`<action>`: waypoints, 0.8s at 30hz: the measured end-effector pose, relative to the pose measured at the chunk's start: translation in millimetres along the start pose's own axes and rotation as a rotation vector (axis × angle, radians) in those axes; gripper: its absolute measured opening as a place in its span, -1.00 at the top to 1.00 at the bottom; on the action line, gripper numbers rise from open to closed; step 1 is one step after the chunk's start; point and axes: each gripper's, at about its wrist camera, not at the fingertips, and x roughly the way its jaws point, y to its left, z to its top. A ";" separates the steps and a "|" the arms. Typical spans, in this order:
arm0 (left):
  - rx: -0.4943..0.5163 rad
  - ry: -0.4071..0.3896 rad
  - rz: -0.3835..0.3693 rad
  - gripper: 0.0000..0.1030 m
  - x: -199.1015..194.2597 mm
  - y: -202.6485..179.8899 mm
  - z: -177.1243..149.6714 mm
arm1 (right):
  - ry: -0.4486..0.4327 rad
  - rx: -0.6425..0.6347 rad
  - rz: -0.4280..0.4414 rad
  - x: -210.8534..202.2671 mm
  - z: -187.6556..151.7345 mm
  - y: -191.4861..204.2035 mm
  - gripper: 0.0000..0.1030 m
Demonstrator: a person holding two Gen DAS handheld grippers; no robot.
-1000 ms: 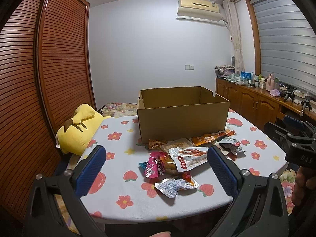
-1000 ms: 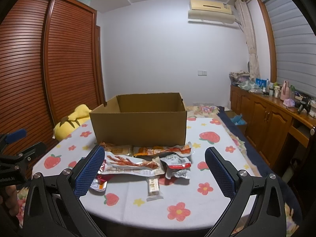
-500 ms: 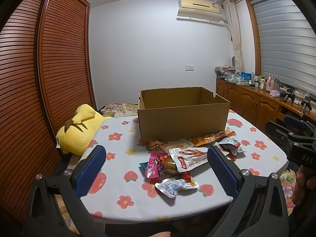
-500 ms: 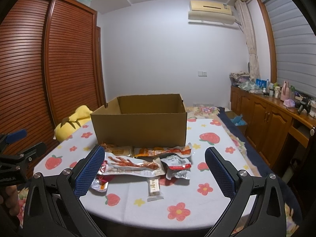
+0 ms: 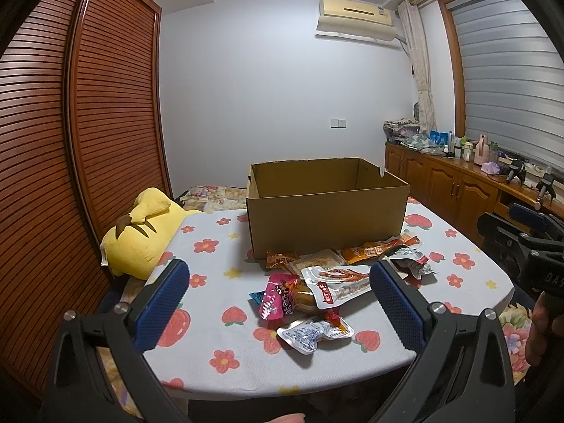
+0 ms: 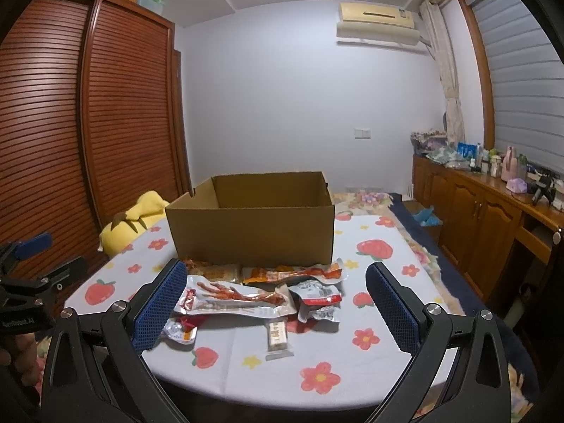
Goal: Organize snacks
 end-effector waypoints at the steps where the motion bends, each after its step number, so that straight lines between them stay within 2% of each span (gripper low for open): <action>1: 0.000 0.000 0.000 -1.00 0.0 -0.1 0.0 | -0.001 0.000 0.000 -0.3 0.4 0.3 -1.00; 24: -0.001 0.007 -0.004 -1.00 0.4 -1.3 -1.2 | 0.001 0.000 -0.002 -0.8 1.1 -0.7 -1.00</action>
